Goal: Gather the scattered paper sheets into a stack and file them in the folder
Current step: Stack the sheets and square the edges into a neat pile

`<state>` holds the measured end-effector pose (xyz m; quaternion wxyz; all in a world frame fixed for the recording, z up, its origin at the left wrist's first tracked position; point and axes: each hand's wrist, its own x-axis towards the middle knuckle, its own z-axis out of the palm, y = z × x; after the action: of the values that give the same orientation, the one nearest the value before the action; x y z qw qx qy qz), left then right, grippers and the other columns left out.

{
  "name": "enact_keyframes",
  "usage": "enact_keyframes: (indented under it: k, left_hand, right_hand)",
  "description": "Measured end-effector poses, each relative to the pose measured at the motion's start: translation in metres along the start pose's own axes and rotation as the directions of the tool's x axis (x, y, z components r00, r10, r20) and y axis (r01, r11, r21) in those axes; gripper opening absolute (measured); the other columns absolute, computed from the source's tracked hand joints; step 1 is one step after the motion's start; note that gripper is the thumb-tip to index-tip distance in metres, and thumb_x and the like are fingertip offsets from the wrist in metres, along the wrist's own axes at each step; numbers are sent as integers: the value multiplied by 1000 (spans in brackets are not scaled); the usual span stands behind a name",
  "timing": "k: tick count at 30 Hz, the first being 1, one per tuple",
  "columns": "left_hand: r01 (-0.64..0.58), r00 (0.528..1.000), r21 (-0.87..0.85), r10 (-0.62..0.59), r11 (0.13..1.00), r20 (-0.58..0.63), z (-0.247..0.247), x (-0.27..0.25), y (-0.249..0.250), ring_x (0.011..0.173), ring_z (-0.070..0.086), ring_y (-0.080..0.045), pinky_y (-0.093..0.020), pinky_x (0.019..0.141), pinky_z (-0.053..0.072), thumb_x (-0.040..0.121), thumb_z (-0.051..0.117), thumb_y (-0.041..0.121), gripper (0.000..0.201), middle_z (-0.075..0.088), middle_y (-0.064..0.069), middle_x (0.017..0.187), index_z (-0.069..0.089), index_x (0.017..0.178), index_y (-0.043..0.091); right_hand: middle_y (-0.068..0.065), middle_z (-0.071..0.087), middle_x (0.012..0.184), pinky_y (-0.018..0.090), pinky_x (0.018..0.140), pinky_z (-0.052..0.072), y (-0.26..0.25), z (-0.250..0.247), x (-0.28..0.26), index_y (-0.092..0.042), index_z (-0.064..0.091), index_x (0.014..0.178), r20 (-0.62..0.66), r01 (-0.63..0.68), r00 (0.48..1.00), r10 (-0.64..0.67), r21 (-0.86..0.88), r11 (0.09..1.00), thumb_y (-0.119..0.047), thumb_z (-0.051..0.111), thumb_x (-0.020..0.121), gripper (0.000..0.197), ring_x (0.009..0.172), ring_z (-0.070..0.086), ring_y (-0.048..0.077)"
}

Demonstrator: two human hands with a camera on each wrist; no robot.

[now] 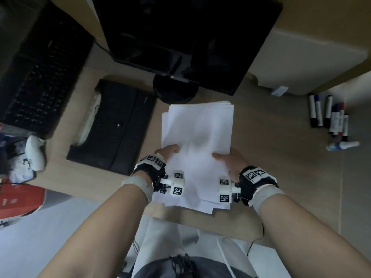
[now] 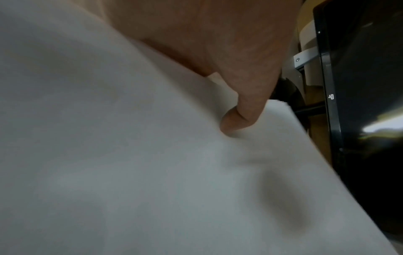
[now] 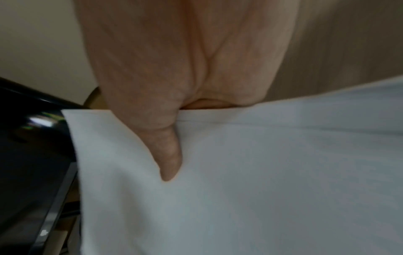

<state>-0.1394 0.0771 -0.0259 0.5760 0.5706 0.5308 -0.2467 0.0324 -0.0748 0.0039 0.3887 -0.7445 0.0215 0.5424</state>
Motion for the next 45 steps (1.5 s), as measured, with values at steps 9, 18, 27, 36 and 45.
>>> enact_keyframes:
  k: [9,18,27,36,45]
  left_hand:
    - [-204,964,-304,137,931,-227,10,-47,65,90,57,-24,-44,91,50,78,66,-2,27,59,-12,100,53,77,22]
    - [-469,779,-240,269,850,-567,43,-107,148,77,52,-21,-29,74,45,79,63,-1,28,55,-1,74,47,69,20]
    - [-499,750,-192,310,845,-585,58,-120,146,58,42,-17,-11,40,37,82,46,-13,26,43,-1,62,47,77,12]
    - [-482,771,-174,321,859,-550,58,-91,152,91,54,-20,-26,78,41,87,58,0,20,59,-12,99,54,106,7]
    - [-632,712,-250,422,734,-562,41,-105,178,93,56,-22,-34,86,49,92,56,3,26,61,-9,95,55,117,-7]
  right_hand:
    - [12,71,108,45,93,52,-40,-66,-53,-6,65,115,23,173,984,-176,98,980,-6,70,85,30,99,68,30]
    - [10,70,94,31,67,52,-70,-110,-67,0,65,94,-291,397,891,-350,124,909,-17,73,54,44,84,68,27]
    - [3,69,83,31,73,54,-63,-121,-69,-11,68,91,-291,499,848,-443,158,852,9,67,70,29,76,65,19]
    - [28,67,105,50,89,53,-51,-128,-49,14,62,98,-320,446,853,-413,36,894,-8,80,74,37,96,67,39]
    - [2,76,87,42,85,57,-91,-130,-66,-19,75,80,-331,553,818,-471,223,803,-8,83,70,16,86,72,26]
